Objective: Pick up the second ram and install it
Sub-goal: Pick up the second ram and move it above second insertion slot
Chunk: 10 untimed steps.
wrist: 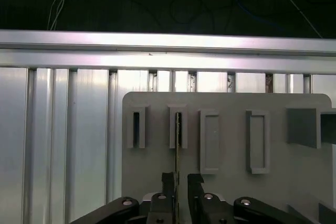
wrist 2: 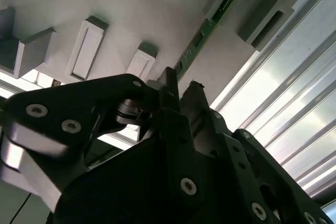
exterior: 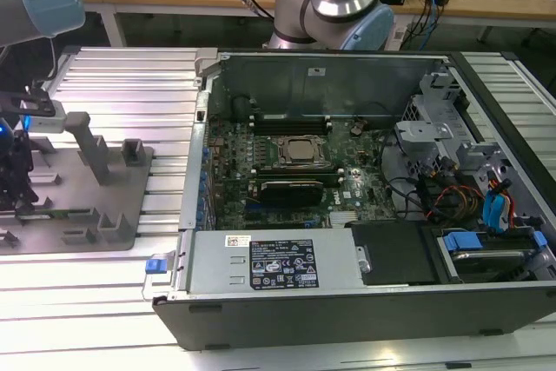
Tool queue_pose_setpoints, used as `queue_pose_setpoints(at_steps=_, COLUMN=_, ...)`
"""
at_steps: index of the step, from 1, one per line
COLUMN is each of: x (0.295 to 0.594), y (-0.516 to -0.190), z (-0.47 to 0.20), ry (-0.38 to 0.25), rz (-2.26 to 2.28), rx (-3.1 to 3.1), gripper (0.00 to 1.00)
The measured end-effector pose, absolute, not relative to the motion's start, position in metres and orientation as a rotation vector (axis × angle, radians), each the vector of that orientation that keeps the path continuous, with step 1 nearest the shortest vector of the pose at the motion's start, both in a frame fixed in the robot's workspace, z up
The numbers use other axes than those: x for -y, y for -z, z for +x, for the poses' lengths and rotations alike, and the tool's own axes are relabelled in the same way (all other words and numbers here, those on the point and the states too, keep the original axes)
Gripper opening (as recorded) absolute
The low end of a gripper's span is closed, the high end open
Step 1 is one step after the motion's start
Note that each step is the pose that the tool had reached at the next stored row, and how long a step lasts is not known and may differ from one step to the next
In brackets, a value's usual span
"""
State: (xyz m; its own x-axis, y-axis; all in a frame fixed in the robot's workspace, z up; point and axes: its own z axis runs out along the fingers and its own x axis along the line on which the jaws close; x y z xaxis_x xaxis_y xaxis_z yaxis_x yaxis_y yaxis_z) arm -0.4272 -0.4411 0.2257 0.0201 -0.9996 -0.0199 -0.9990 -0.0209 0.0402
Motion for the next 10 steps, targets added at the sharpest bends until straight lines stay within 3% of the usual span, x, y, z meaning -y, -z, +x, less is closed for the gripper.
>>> queue_pose_setpoints(at_steps=3, x=0.4412, y=-0.2256, z=-0.4273, ry=0.066, rz=2.233, rx=2.188, gripper=0.34)
queue_pose_setpoints(at_steps=10, x=0.4412, y=-0.2177, z=-0.4276, ry=0.066, rz=2.283, rx=2.134, gripper=0.34)
